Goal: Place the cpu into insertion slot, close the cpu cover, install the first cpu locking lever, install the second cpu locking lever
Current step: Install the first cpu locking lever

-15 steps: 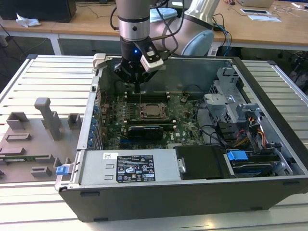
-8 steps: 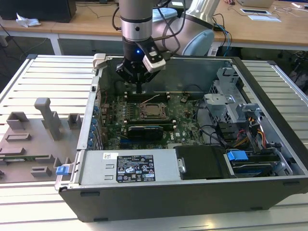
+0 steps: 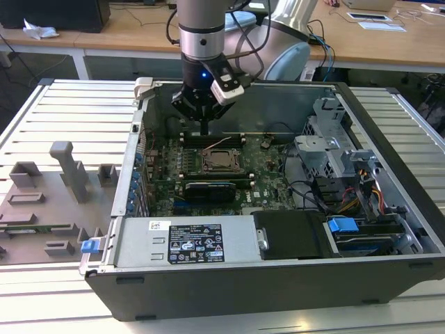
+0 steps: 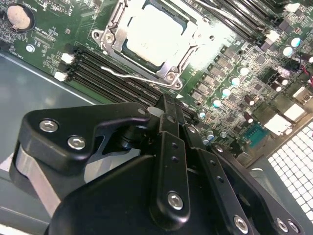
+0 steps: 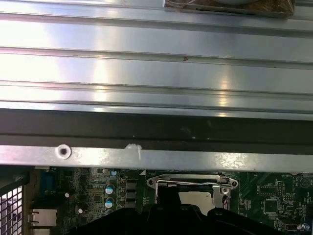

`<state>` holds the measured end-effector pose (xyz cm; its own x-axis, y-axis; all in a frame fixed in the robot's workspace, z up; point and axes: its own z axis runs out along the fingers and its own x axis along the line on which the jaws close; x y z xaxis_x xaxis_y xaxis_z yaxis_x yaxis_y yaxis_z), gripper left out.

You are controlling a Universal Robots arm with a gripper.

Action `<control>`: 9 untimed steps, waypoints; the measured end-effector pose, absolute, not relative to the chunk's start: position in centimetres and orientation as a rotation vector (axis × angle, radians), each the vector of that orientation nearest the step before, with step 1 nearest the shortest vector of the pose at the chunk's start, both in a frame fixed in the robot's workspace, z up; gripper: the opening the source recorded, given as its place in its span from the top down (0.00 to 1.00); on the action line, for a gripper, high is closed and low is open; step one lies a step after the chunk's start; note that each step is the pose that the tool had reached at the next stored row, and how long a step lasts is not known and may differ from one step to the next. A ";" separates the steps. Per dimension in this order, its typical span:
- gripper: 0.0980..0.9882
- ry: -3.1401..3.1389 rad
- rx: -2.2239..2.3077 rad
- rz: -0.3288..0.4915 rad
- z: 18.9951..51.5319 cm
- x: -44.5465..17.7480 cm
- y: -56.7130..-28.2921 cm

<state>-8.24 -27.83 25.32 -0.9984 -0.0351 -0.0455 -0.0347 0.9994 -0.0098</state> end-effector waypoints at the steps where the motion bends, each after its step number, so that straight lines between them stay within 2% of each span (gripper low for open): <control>1: 0.99 3.095 -0.054 -0.014 25.3 -8.0 -27.8; 9: 0.99 3.095 -0.054 -0.014 25.1 -7.5 -27.8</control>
<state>-7.52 -27.83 25.06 -0.9983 -0.0350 -0.0455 -0.0346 0.9994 -0.0097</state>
